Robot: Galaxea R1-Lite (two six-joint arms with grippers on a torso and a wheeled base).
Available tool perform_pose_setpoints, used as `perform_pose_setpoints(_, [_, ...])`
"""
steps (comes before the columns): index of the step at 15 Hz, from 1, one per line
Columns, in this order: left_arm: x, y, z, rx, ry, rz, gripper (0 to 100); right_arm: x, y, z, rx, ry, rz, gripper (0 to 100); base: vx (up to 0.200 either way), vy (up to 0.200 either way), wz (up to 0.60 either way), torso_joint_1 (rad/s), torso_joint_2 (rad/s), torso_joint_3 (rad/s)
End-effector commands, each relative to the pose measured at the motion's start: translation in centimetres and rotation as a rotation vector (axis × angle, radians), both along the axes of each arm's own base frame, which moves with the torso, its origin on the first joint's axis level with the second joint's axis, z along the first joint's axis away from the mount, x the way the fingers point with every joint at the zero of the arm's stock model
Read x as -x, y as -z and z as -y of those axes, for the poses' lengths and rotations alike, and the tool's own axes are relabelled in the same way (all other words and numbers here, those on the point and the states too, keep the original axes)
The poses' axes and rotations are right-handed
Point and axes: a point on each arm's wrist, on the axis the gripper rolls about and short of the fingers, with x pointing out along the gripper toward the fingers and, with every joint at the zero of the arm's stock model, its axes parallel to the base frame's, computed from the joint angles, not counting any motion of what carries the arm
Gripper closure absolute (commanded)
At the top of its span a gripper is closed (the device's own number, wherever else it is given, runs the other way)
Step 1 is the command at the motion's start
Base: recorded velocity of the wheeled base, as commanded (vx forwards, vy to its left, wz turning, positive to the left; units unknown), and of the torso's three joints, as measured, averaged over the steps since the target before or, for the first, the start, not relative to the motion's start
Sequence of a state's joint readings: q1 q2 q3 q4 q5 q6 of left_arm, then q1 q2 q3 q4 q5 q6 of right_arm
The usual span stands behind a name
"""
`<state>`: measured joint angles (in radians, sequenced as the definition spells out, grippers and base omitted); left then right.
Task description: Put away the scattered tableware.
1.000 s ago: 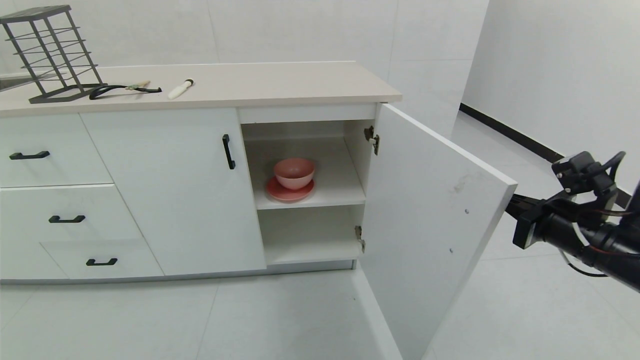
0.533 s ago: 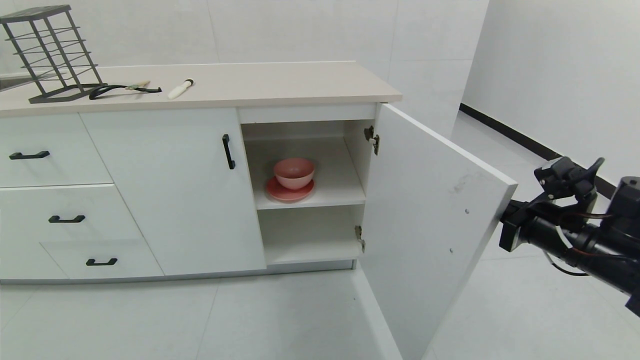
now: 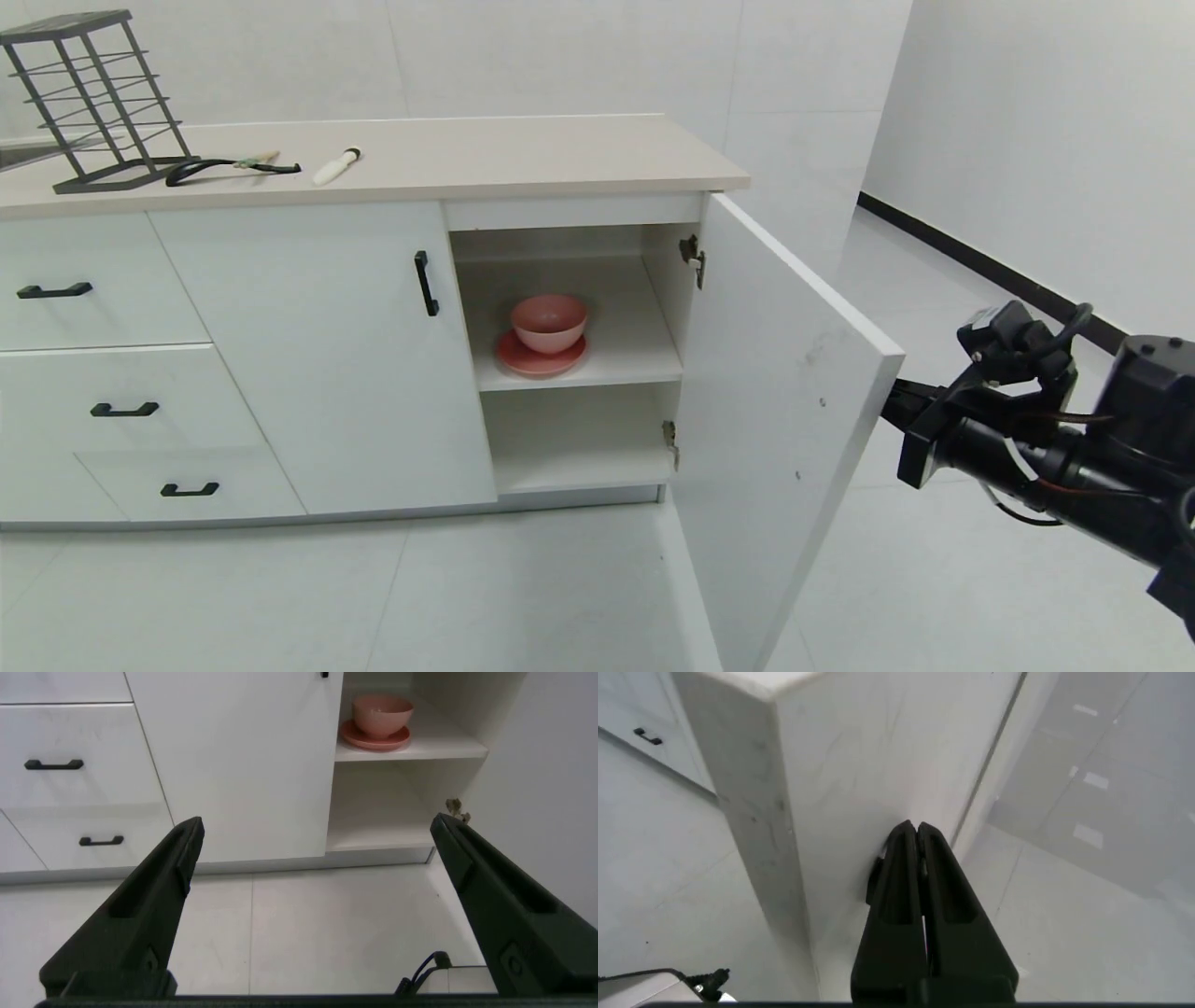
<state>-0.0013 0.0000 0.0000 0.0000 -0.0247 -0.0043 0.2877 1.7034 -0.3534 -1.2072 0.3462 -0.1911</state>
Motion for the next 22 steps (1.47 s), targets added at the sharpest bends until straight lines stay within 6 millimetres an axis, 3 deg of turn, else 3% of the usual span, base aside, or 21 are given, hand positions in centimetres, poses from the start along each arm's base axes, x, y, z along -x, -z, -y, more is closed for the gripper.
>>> perform_pose_setpoints(1, [0.0, 0.0, 0.0, 0.000, 0.000, 0.000, 0, -0.1, -0.5, -1.2, -0.009, -0.046, 0.024, 100, 0.000, 0.000, 0.00, 0.000, 0.00, 0.000])
perform_pose_setpoints(14, [0.0, 0.0, 0.0, 0.005, -0.003, 0.000, 0, -3.5, -0.1, -7.5, -0.031, -0.198, 0.054, 100, 0.000, 0.000, 0.00, 0.000, 0.00, 0.000])
perform_pose_setpoints(22, [0.0, 0.0, 0.0, 0.005, -0.001, 0.000, 0, -5.8, 0.0, -9.6, -0.047, -0.223, 0.091, 100, 0.000, 0.000, 0.00, 0.000, 0.00, 0.000])
